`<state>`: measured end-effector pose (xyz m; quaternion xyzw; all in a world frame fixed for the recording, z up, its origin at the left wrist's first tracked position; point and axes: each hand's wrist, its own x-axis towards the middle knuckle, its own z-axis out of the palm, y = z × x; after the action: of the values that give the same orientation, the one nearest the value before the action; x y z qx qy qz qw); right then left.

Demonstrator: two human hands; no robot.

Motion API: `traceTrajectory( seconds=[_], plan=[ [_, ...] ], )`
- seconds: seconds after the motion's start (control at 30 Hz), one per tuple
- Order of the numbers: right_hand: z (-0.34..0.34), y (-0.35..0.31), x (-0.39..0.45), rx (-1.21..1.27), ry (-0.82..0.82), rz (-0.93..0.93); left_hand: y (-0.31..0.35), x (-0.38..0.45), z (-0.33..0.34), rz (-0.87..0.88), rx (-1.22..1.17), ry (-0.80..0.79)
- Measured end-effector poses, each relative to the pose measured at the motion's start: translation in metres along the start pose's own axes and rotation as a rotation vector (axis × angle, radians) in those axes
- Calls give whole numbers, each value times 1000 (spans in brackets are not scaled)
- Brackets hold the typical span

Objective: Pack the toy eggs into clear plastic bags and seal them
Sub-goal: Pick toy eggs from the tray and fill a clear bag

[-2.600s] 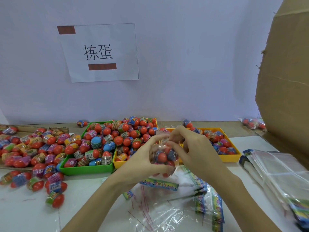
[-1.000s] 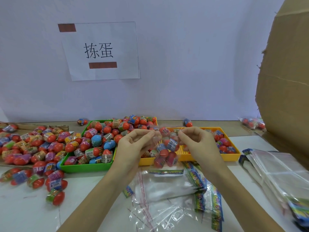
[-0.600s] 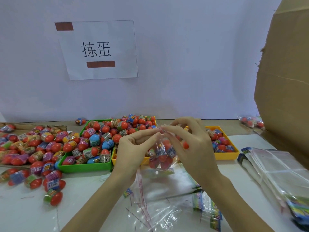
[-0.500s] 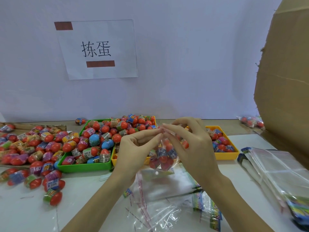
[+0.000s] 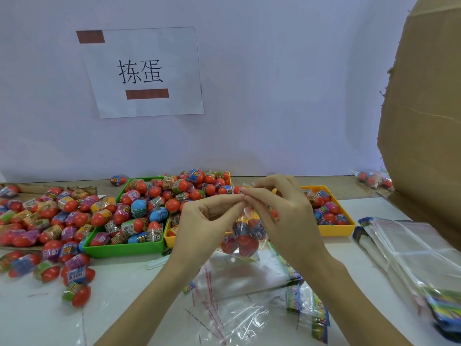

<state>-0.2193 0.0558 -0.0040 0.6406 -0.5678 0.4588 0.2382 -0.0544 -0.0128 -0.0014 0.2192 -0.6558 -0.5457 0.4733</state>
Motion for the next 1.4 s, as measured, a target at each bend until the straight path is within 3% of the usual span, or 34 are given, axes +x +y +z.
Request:
traceTrajectory(
  seconds=[0.63,0.9,1.17,1.4],
  plan=[
    [-1,-6,2,-57,107,-71,-2,-2,1,111,232,16],
    [6,-13,1,-98,139,13,3,0,2,-37,10,6],
    [-16,20,10,-16,241,281,2,11,-15,-183,-154,109],
    [-29,49,14,69,354,541,-5,19,-28,-188,-214,172]
  ],
)
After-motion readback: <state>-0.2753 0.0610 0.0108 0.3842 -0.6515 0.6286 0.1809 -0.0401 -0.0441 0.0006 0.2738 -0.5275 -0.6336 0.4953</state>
